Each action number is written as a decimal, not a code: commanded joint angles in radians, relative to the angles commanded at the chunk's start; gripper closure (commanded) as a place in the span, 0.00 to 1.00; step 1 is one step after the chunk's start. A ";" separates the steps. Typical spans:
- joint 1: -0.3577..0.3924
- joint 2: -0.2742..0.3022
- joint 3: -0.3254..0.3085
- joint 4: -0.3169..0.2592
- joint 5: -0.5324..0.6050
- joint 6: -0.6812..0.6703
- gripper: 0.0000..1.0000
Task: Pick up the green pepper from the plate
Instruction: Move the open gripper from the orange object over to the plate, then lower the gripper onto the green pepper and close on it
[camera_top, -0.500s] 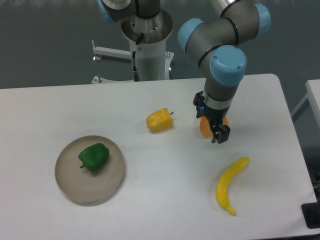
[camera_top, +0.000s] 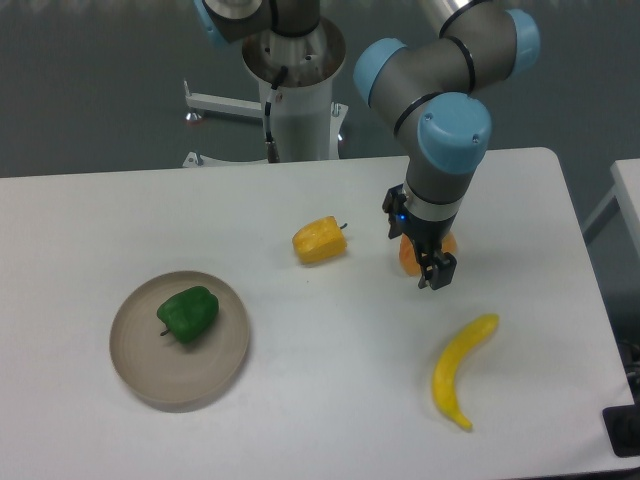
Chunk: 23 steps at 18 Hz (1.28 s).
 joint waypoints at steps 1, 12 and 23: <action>-0.018 0.002 -0.003 0.003 0.003 -0.006 0.00; -0.284 0.009 -0.041 0.006 0.006 -0.296 0.00; -0.428 -0.069 -0.043 0.166 0.000 -0.876 0.00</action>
